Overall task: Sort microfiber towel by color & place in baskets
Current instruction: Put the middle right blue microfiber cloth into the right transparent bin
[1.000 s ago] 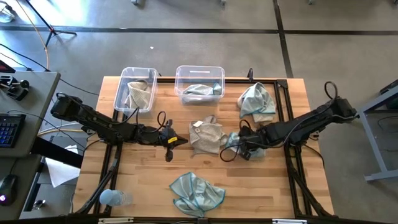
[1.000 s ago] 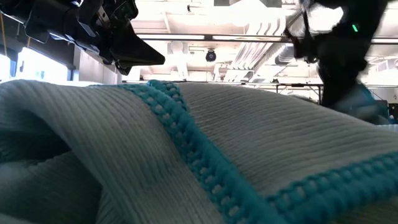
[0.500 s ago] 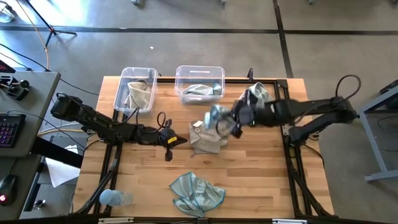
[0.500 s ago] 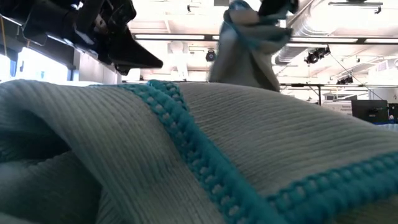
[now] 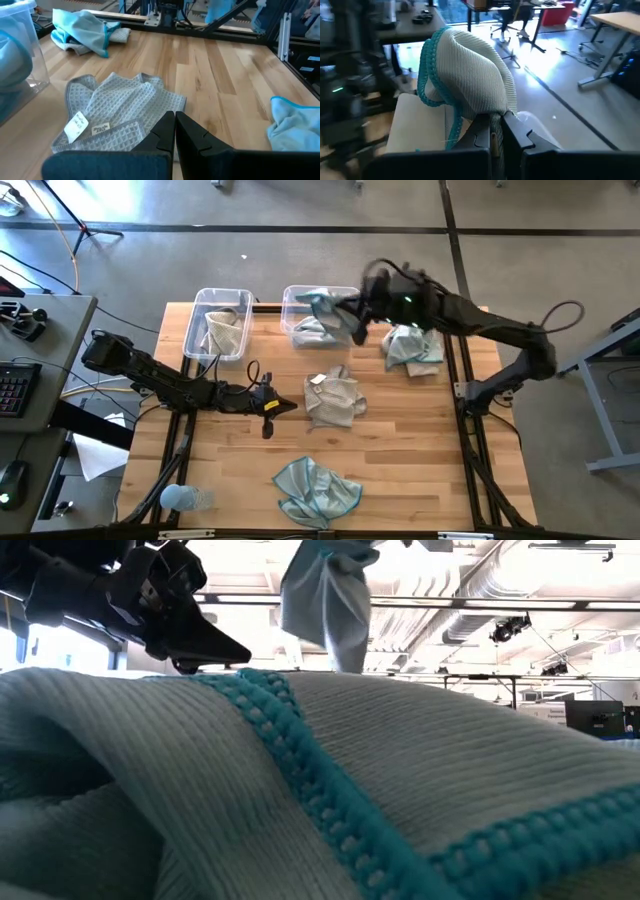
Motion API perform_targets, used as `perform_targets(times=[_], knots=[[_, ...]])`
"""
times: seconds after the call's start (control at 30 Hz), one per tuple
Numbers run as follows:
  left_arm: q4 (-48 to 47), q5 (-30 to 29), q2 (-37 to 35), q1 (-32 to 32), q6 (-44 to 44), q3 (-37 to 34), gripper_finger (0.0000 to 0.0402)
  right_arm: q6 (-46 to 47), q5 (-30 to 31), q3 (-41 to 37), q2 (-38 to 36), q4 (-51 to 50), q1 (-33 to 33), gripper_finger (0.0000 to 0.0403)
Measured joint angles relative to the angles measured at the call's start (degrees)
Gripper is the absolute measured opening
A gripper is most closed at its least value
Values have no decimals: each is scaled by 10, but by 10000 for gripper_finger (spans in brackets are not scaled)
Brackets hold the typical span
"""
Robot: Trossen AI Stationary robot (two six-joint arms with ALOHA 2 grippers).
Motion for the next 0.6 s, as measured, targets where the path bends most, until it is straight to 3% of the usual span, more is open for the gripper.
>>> perform_targets(times=[0.33, 0.6], knots=[[-1, 0, 0, 0, 0, 0, 0, -83, -8, 164, 184, -76, -71, 1], [-5, 0, 0, 0, 0, 0, 0, -66, -31, 182, 269, -190, -124, 1]])
